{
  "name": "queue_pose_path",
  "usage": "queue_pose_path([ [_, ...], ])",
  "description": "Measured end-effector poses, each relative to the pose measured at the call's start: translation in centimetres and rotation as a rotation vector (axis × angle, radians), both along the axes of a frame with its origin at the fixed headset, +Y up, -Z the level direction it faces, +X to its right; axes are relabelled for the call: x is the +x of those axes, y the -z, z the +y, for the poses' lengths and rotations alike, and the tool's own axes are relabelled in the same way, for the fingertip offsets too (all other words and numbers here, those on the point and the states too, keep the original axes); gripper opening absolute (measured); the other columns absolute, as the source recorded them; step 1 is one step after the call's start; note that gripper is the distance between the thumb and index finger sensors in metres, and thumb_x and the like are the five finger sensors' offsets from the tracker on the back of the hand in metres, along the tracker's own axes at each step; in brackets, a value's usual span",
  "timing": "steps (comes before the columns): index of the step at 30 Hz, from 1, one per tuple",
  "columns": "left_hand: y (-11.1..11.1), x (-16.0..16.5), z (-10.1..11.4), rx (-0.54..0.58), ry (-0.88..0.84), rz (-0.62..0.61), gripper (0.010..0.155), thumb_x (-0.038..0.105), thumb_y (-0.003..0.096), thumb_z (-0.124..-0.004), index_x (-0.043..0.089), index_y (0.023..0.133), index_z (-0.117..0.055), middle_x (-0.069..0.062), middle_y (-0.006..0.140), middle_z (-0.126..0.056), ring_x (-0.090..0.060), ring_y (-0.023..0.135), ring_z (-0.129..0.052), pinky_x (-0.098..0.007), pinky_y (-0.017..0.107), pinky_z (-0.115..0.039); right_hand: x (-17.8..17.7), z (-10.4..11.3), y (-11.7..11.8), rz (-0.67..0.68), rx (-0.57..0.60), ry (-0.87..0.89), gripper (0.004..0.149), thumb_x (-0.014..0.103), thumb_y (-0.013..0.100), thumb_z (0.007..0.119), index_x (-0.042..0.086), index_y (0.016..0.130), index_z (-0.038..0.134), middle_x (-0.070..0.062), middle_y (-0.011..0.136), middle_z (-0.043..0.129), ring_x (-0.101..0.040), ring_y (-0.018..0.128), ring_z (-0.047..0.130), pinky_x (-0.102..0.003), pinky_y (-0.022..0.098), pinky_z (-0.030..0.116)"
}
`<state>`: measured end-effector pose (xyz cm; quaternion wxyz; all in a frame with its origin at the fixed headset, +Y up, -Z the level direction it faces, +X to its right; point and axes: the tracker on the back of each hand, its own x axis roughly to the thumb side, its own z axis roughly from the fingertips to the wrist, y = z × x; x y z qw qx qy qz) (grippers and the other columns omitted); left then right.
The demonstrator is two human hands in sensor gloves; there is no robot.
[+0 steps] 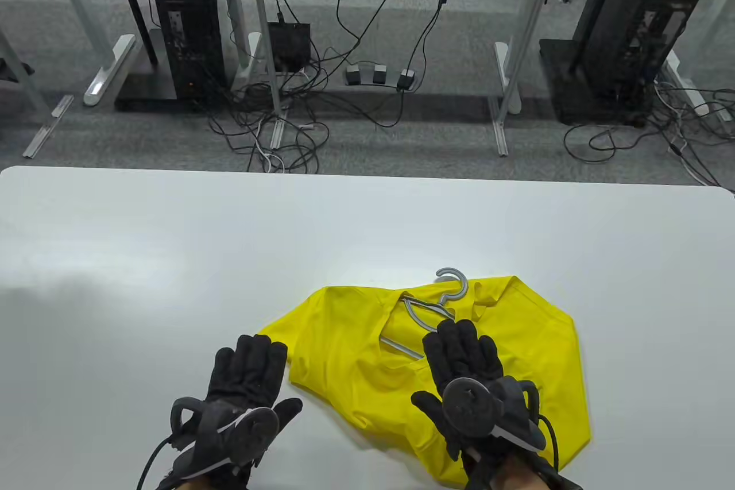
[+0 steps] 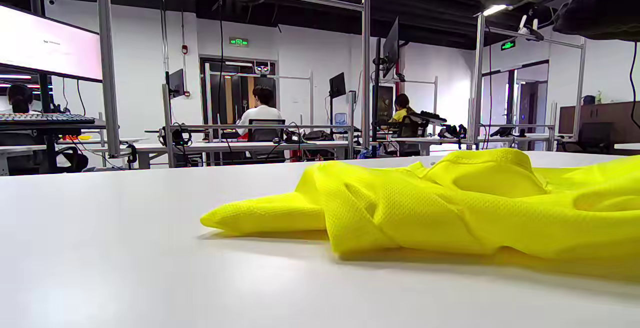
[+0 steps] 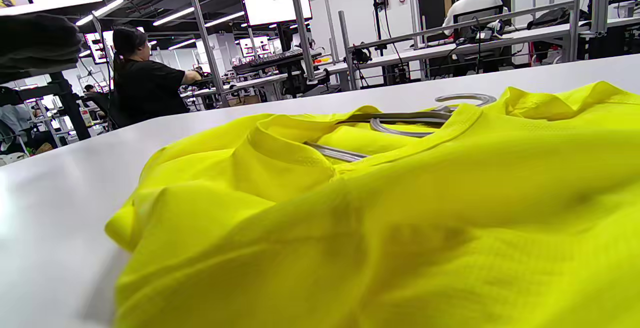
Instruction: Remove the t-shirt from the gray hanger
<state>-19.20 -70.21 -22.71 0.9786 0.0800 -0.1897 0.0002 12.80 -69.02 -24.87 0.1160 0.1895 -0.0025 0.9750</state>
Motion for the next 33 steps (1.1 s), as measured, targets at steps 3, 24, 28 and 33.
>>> queue_pose_path([
  [3, 0.0, 0.0, 0.0, -0.005, 0.001, 0.0, 0.084, 0.058, 0.0486, -0.062, 0.012, 0.113, -0.031, -0.019, 0.117, -0.028, -0.043, 0.112, -0.041, -0.064, 0.078, -0.032, -0.1, 0.0, 0.0, 0.003, 0.001, -0.001, 0.083, 0.053, 0.045, 0.065, 0.019, 0.108, 0.023, -0.009, 0.114, 0.012, -0.036, 0.105, 0.008, -0.058, 0.069, 0.01],
  [24, 0.1, 0.1, -0.1, -0.024, -0.008, 0.0, 0.085, 0.058, 0.0486, -0.062, 0.012, 0.113, -0.032, -0.019, 0.117, -0.029, -0.043, 0.111, -0.042, -0.064, 0.078, -0.032, 4.1, -3.0, 3.1, -0.21, -0.098, -0.068, 0.078, 0.049, 0.046, 0.064, 0.019, 0.108, 0.029, -0.009, 0.115, 0.018, -0.034, 0.107, 0.012, -0.054, 0.07, 0.01],
  [28, 0.1, 0.1, -0.2, -0.028, -0.007, -0.003, 0.084, 0.058, 0.0486, -0.062, 0.012, 0.113, -0.032, -0.019, 0.117, -0.03, -0.043, 0.111, -0.042, -0.064, 0.078, -0.032, 5.5, -5.1, 4.5, -0.304, -0.186, -0.127, 0.074, 0.046, 0.047, 0.063, 0.018, 0.108, 0.031, -0.01, 0.115, 0.021, -0.035, 0.107, 0.015, -0.054, 0.07, 0.012],
  [33, 0.1, 0.1, -0.2, -0.033, -0.01, -0.004, 0.084, 0.058, 0.0486, -0.062, 0.012, 0.113, -0.032, -0.019, 0.117, -0.03, -0.043, 0.111, -0.043, -0.064, 0.078, -0.032, 6.9, -7.1, 5.8, -0.428, -0.295, -0.184, 0.07, 0.041, 0.049, 0.06, 0.014, 0.107, 0.032, -0.017, 0.114, 0.028, -0.042, 0.106, 0.024, -0.059, 0.07, 0.017],
])
